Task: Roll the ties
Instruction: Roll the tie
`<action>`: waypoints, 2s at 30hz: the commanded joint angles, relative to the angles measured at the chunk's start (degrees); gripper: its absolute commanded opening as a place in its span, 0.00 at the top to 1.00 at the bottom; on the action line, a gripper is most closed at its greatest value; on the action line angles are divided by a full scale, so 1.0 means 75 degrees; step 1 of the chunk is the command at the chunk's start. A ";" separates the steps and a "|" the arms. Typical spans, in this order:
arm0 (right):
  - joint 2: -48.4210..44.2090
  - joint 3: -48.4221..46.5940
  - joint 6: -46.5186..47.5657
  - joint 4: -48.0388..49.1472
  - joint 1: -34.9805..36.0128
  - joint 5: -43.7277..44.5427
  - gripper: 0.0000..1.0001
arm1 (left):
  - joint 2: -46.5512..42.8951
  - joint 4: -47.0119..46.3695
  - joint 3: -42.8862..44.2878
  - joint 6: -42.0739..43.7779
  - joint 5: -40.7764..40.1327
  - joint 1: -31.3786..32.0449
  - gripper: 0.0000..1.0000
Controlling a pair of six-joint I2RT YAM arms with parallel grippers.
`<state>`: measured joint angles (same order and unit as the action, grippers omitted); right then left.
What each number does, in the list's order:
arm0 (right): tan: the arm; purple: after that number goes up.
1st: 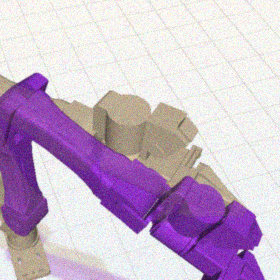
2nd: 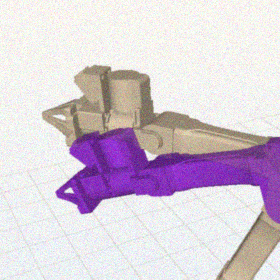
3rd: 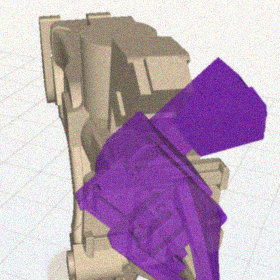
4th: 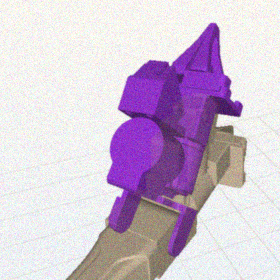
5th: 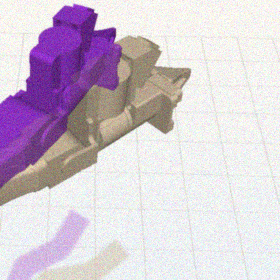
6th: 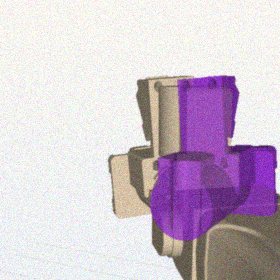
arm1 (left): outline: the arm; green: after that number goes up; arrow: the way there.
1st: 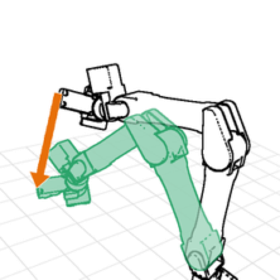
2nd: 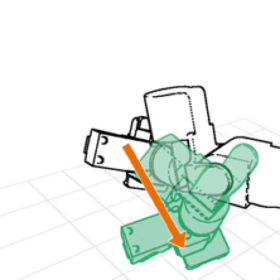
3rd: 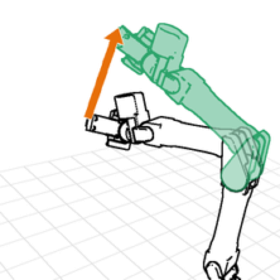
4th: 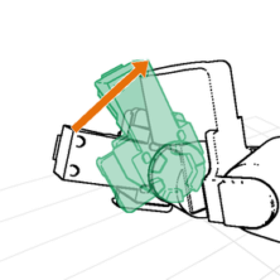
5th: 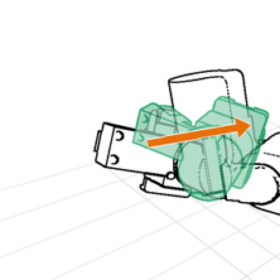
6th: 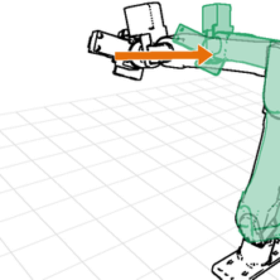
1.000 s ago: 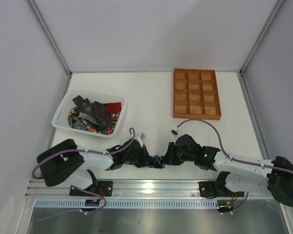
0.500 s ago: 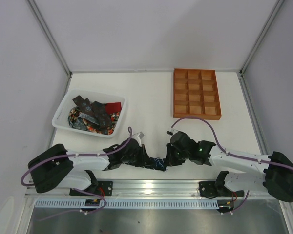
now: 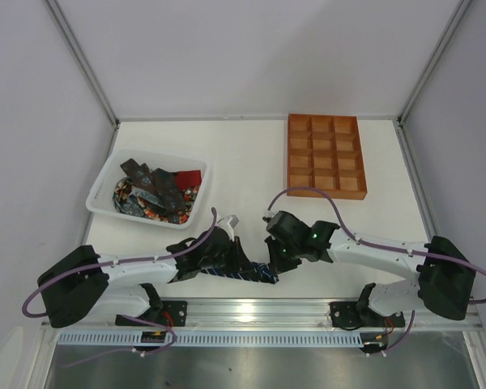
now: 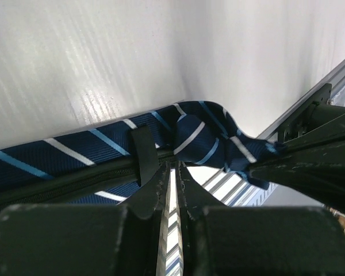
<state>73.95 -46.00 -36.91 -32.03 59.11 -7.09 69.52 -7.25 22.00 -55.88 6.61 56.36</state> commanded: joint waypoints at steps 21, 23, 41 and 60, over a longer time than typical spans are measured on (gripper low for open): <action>0.1366 -0.1355 -0.0528 0.0192 0.0462 0.0044 0.82 | 0.1196 -0.1308 0.0172 0.0009 0.0525 0.0091 0.88; 0.1506 -0.1355 -0.0587 0.0321 0.0474 0.0043 0.81 | 0.1219 -0.1202 0.0172 0.0056 0.0420 0.0091 0.89; 0.1929 -0.1297 -0.0657 0.0579 0.0486 0.0489 0.81 | -0.0561 0.1317 0.0360 0.0595 -0.0869 0.0079 0.75; 0.2819 -0.2000 -0.0634 0.0954 0.0755 0.0559 0.81 | 0.0012 0.0685 -0.0401 0.0478 -0.0800 -0.0167 0.77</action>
<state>94.08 -58.28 -41.95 -26.72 64.40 -3.90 68.73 -0.95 20.45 -52.93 1.23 55.35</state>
